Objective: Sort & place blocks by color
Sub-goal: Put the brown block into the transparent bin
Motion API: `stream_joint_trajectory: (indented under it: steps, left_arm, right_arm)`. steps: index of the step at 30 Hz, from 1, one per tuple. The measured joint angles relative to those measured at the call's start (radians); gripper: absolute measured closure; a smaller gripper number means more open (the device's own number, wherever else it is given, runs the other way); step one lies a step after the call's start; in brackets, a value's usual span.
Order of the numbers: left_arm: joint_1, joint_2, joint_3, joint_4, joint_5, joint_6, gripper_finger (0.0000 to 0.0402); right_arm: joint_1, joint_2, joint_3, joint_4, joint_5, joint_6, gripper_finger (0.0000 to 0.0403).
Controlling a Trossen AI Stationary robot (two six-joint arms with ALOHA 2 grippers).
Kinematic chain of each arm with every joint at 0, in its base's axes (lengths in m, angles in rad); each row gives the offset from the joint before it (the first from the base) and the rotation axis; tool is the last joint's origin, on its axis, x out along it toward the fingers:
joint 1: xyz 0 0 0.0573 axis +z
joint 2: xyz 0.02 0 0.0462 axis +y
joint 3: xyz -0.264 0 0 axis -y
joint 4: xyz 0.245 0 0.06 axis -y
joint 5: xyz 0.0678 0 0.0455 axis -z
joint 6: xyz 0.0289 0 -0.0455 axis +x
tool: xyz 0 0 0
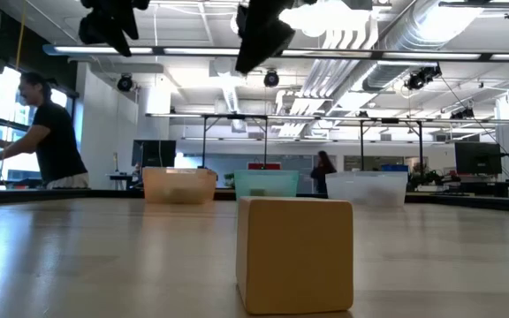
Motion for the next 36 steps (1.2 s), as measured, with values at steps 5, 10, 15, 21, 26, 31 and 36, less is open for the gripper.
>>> stream_joint_trajectory:
  steps: [5,10,15,21,26,31,36]
  left_arm:
    - [-0.063,-0.027,-0.041,0.001,0.0,-0.054,0.0204]
    - [-0.148,-0.028,-0.093,0.002,0.0,-0.132,0.0204]
    - [-0.286,-0.028,-0.159,0.001,-0.006,-0.278,0.0204]
    - [-0.48,-0.028,-0.225,0.001,-0.081,-0.47,0.0204]
    - [-0.631,-0.027,-0.247,0.009,-0.112,-0.613,0.0204]
    - [-0.746,-0.027,-0.268,0.058,-0.091,-0.734,0.0204]
    - [-0.847,-0.02,-0.308,0.125,-0.082,-0.832,0.0201]
  right_arm:
    - [0.06,0.0,0.0,0.04,0.035,0.005,0.0155]
    - [0.096,0.0,0.0,0.049,0.105,0.043,0.0155]
    - [0.109,0.0,0.0,0.048,0.146,0.089,0.0155]
    - [0.106,0.0,0.0,0.046,0.161,0.096,0.0155]
    - [0.1,0.0,0.0,0.046,0.161,0.098,0.0155]
    - [0.095,0.0,0.0,0.044,0.162,0.081,0.0155]
    - [0.091,0.0,0.0,0.041,0.19,0.08,0.0155]
